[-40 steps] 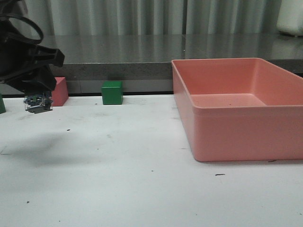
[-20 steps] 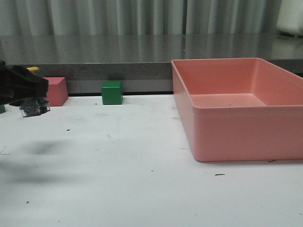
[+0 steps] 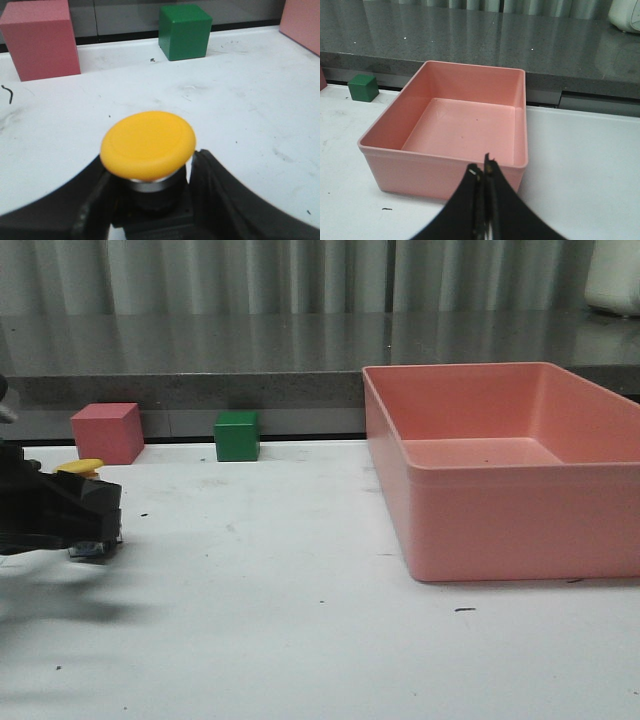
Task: Place and stand button with both arms
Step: 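Lower the button upright onto the table and release it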
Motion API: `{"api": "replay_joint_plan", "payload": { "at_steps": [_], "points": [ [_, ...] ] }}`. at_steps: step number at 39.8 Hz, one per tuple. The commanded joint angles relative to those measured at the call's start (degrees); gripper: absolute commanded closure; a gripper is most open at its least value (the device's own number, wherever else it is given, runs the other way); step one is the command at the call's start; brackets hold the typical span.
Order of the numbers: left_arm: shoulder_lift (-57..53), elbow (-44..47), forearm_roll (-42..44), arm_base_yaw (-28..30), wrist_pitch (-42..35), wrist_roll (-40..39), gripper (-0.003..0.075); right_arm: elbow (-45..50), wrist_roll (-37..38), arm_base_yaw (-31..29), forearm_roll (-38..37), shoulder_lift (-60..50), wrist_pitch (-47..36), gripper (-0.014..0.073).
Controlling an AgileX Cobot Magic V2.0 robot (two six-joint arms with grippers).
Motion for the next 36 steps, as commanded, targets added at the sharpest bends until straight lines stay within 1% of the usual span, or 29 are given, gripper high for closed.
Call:
{"api": "replay_joint_plan", "payload": {
  "at_steps": [1,7,10,12,15,21,24,29,36],
  "points": [
    [-1.1,-0.6,-0.2,-0.3,-12.2,1.4,0.0582,-1.4,-0.5,-0.3,-0.7,0.5,-5.1,0.0662],
    [-1.1,-0.6,-0.2,-0.3,-12.2,2.5,0.0581,-1.4,-0.5,-0.3,-0.7,0.5,-5.1,0.0662],
    [-1.1,-0.6,-0.1,-0.3,-12.2,2.5,0.0564,-1.4,-0.5,-0.3,-0.7,0.5,-5.1,0.0662],
    [-1.1,-0.6,-0.1,-0.3,-12.2,2.5,0.0532,-1.4,-0.5,-0.3,-0.7,0.5,-5.1,0.0662],
    [-1.1,-0.6,-0.1,-0.3,-12.2,2.5,0.0461,-1.4,-0.5,-0.3,-0.7,0.5,-5.1,0.0662],
    [-1.1,-0.6,-0.1,-0.3,-12.2,2.7,0.0273,-1.4,-0.5,-0.3,-0.7,0.5,-5.1,0.0662],
    [-1.1,-0.6,-0.1,-0.3,-12.2,5.2,0.0221,-1.4,-0.5,-0.3,-0.7,0.5,-5.1,0.0662],
    [-1.5,-0.6,-0.1,-0.4,-12.2,9.2,0.0215,-1.4,-0.5,-0.3,-0.7,0.5,-5.1,0.0662],
    [-3.1,-0.6,-0.1,-0.4,-12.2,9.5,0.0215,-1.4,-0.5,-0.3,-0.7,0.5,-5.1,0.0662]
  ]
}}
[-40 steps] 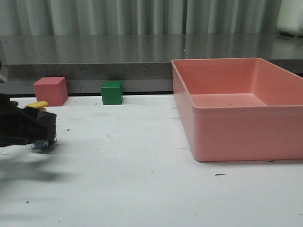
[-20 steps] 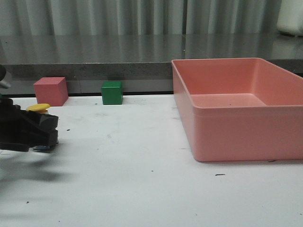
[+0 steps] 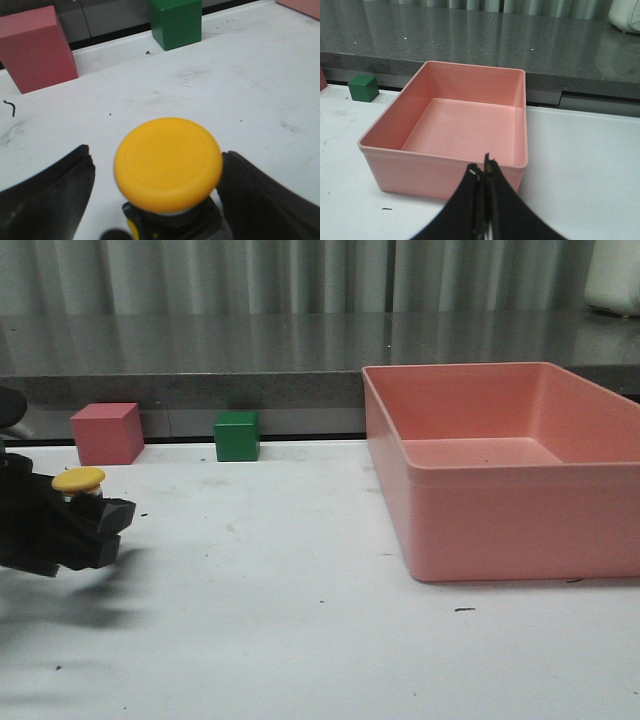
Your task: Place and stand button with both arms
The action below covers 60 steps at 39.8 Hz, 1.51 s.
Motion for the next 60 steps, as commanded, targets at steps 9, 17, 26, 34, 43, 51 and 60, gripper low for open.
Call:
{"api": "replay_joint_plan", "payload": {
  "at_steps": [9,17,26,34,43,51,60],
  "points": [
    [-9.1,-0.6,-0.4,-0.4,-12.5,0.3,0.0215,-1.4,-0.5,-0.3,-0.7,0.5,-5.1,0.0662],
    [-18.8,-0.8,-0.5,-0.4,-6.6,0.3,0.0215,-1.4,-0.5,-0.3,-0.7,0.5,-5.1,0.0662],
    [-33.6,-2.9,-1.9,-0.4,14.1,0.2,0.0215,-1.4,-0.5,-0.3,-0.7,0.5,-5.1,0.0662],
    [-48.3,-4.4,-3.6,-0.4,28.9,0.2,0.0221,-1.4,-0.5,-0.3,-0.7,0.5,-5.1,0.0662],
    [-66.7,-4.4,-3.6,-0.4,48.4,0.2,0.0230,-1.4,-0.5,-0.3,-0.7,0.5,-5.1,0.0662],
    [-83.1,-4.4,-3.6,-0.4,65.5,0.2,0.0413,-1.4,-0.5,-0.3,-0.7,0.5,-5.1,0.0662],
    [-95.5,-4.4,-3.6,-0.4,77.2,0.2,0.0719,-1.4,-0.5,-0.3,-0.7,0.5,-5.1,0.0662]
  ]
}}
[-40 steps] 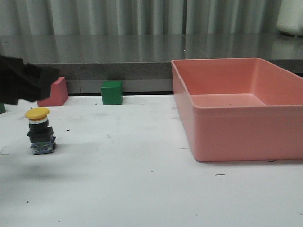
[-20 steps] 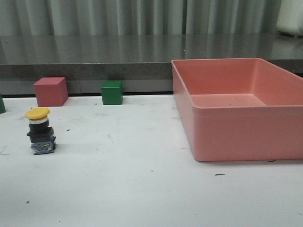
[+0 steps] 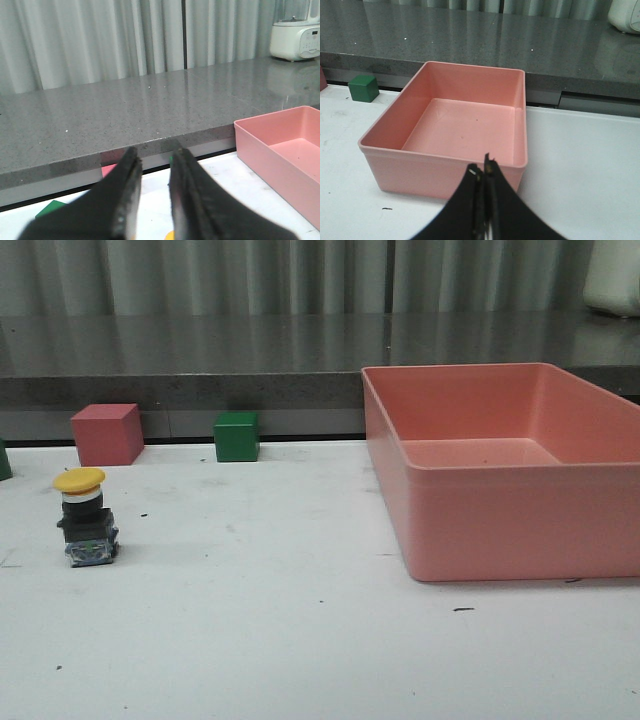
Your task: Place and stand button with both arms
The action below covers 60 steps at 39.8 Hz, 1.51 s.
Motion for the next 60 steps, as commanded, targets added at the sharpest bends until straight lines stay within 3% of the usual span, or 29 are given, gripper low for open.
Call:
{"api": "replay_joint_plan", "payload": {
  "at_steps": [1,9,35,47,54,60],
  "points": [
    [-3.6,-1.9,-0.6,-0.4,-0.3,0.0,0.0740,-1.4,-0.5,-0.3,-0.7,0.5,-5.1,0.0662],
    [-8.4,-1.9,-0.6,-0.4,-0.6,0.0,0.0740,-1.4,-0.5,-0.3,-0.7,0.5,-5.1,0.0662],
    [-8.5,-1.9,-0.6,-0.4,-0.7,0.0,0.0740,-1.4,-0.5,-0.3,-0.7,0.5,-5.1,0.0662],
    [-8.5,0.4,-7.9,-0.1,-0.9,0.0,0.0740,-1.4,-0.5,-0.3,-0.7,0.5,-5.1,0.0662],
    [-12.7,5.4,-7.9,4.3,-0.8,-5.7,0.0740,-1.4,-0.5,-0.3,-0.7,0.5,-5.1,0.0662],
    [-19.4,10.2,-7.9,9.4,-0.8,-6.2,0.0740,-1.4,-0.5,-0.3,-0.7,0.5,-5.1,0.0662]
  ]
}}
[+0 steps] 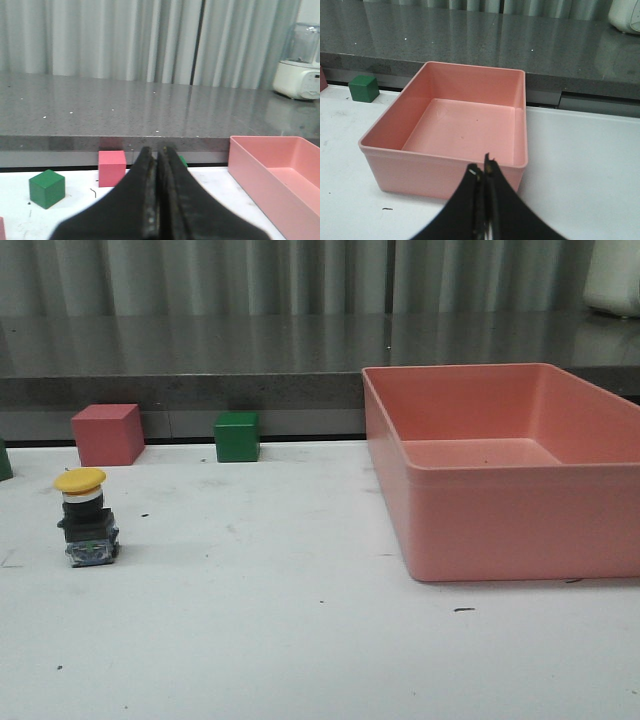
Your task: Place and stand button with both arms
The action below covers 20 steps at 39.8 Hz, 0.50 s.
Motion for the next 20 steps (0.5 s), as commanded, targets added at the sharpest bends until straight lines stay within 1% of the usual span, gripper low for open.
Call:
{"api": "replay_joint_plan", "payload": {
  "at_steps": [1,3,9,12,20],
  "points": [
    [-2.7,1.1,-0.7,3.2,-4.1,-1.1,0.0740,-1.4,-0.5,-0.3,-0.7,0.5,-5.0,0.0662],
    [-4.6,2.9,-0.7,5.1,-4.1,-1.1,0.0740,-1.4,-0.5,-0.3,-0.7,0.5,-5.0,0.0662],
    [-4.3,7.3,-0.7,9.9,-4.9,-1.1,0.0740,-1.4,-0.5,-0.3,-0.7,0.5,-5.0,0.0662],
    [-4.3,10.2,-0.7,11.4,-6.3,-1.1,0.0740,-1.4,-0.5,-0.3,-0.7,0.5,-5.0,0.0662],
    [-4.3,17.9,-0.7,10.2,-11.4,-1.1,0.0740,-1.4,-0.5,-0.3,-0.7,0.5,-5.0,0.0662]
  ]
}}
